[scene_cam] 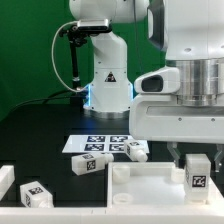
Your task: Assemble one leg
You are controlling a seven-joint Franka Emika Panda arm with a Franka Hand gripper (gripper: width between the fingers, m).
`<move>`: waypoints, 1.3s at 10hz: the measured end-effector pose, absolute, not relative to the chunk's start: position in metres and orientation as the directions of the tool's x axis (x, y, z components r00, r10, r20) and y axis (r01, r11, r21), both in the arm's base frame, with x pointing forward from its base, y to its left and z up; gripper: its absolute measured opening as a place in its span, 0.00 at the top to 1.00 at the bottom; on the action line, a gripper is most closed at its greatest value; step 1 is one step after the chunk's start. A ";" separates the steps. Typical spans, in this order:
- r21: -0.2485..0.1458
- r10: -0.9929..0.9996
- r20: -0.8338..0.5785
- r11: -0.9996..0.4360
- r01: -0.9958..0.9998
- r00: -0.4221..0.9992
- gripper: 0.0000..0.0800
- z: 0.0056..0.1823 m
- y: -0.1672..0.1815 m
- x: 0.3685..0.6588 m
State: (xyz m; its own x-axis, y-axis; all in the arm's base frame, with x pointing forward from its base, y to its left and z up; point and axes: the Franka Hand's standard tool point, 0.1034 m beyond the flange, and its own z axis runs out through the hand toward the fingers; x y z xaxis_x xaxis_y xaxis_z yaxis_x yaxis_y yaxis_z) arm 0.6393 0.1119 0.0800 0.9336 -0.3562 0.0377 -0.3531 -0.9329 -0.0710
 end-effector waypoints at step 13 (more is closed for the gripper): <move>-0.122 -0.936 -0.053 -0.339 -0.933 0.347 0.36 0.078 0.116 0.643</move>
Offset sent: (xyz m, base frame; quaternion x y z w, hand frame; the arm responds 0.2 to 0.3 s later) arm -0.0046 -0.0072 -0.0034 -0.0719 -0.0029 0.3411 0.9373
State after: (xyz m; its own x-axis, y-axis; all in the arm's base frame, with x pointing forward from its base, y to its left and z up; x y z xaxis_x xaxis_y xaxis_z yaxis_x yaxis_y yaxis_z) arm 0.6431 0.1159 0.0783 0.3469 -0.9364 -0.0534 -0.9329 -0.3386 -0.1223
